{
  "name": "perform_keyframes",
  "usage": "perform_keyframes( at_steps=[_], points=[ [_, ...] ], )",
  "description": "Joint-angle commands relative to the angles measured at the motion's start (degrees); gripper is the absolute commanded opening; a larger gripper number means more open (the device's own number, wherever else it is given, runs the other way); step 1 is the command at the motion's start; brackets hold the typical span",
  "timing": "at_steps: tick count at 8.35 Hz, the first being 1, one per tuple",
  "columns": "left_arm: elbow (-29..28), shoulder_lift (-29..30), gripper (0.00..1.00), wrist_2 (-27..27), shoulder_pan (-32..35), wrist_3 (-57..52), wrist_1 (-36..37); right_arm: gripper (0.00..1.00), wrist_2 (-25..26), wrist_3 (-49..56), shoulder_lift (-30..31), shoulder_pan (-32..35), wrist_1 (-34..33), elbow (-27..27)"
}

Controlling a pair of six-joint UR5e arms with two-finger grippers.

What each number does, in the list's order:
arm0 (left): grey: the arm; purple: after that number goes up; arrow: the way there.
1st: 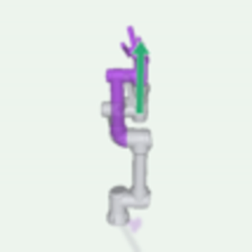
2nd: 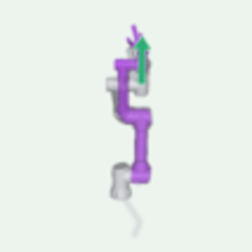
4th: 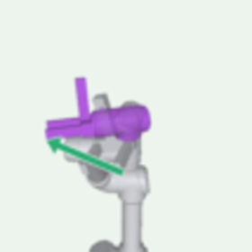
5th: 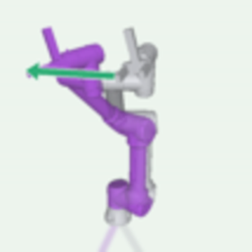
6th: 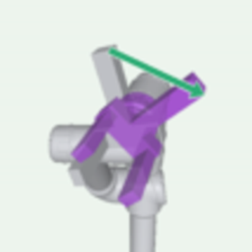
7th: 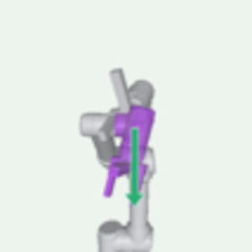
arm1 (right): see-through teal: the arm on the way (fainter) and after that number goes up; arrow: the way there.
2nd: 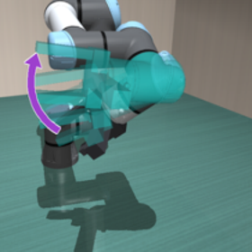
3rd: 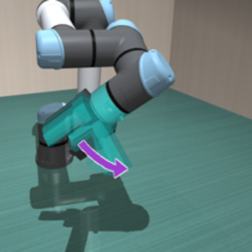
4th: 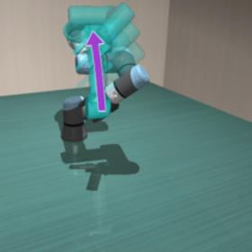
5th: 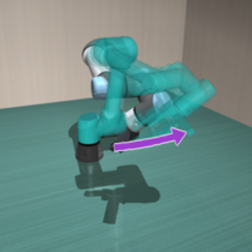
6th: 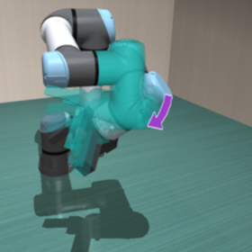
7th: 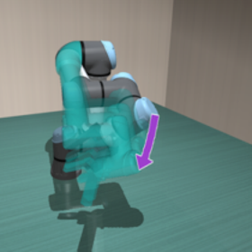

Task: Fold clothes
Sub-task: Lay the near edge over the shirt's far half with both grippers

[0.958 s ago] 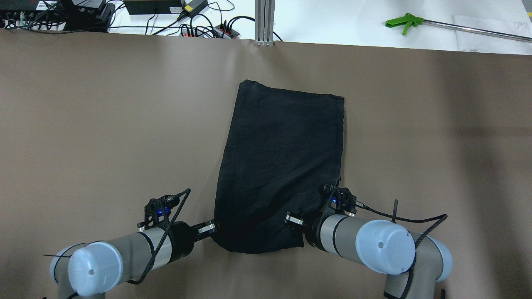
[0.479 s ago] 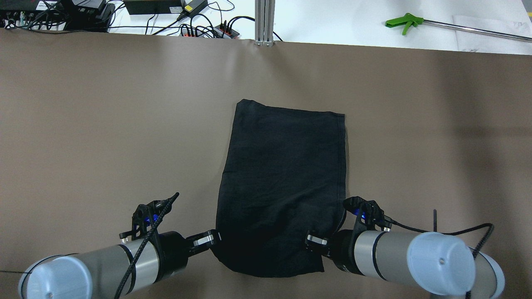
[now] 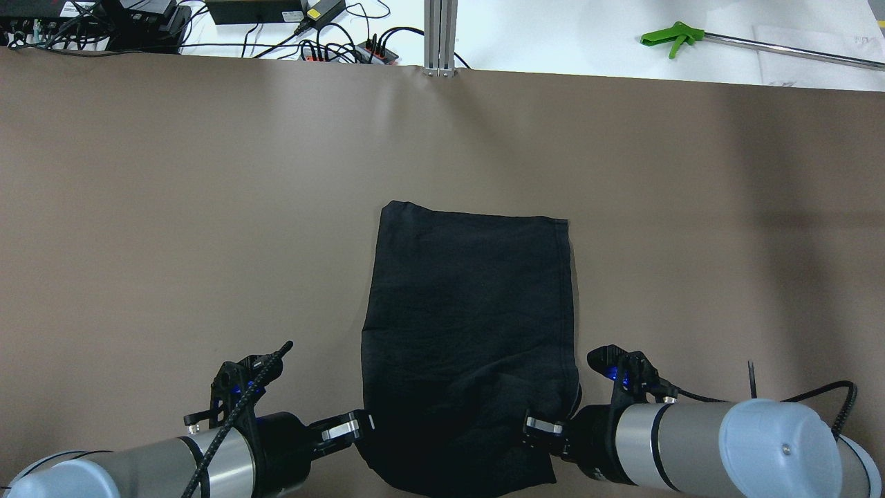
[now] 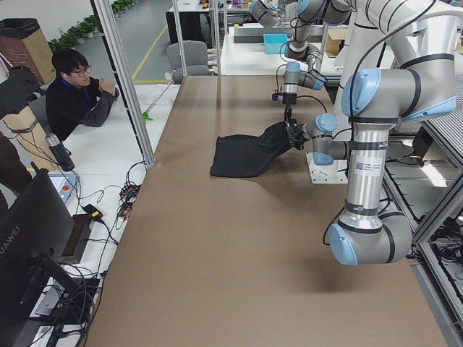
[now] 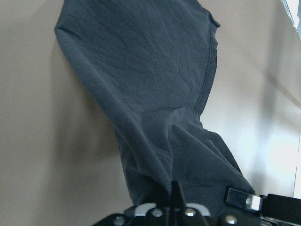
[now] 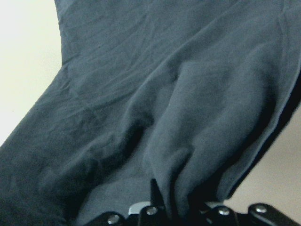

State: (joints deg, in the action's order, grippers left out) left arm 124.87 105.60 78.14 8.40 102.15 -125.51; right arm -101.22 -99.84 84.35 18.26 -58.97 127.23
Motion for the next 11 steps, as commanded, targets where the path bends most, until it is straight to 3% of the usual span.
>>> perform_keyframes(
  at_steps=[1, 3, 6, 7, 9, 11],
  points=[
    [-1.64, 0.92, 0.00, 1.74, 6.33, -0.54, 0.52, 0.00, -0.47, 1.04, -4.69, 7.54, -0.27, -6.53],
    [-9.16, 6.52, 0.00, 4.12, 13.72, 0.15, 0.44, 0.00, 0.05, 4.88, -8.57, 13.62, -0.01, -12.08],
    [-20.25, 13.22, 0.00, 5.36, 19.80, 0.25, -0.17, 0.00, 1.20, 8.96, -10.95, 16.10, -0.18, -15.42],
    [-21.94, 13.75, 0.00, 5.36, 20.68, 0.16, -0.35, 0.00, 1.55, 9.04, -11.92, 16.19, 0.25, -17.44],
    [-24.14, 14.11, 0.00, 5.36, 21.31, -0.10, -0.44, 0.00, 7.58, 9.13, -14.90, 16.19, -0.01, -21.83],
    [-26.33, 15.50, 0.00, 5.36, 21.75, 0.24, -0.79, 0.00, 7.79, 9.22, -15.80, 16.36, 0.08, -23.78]
  ],
)
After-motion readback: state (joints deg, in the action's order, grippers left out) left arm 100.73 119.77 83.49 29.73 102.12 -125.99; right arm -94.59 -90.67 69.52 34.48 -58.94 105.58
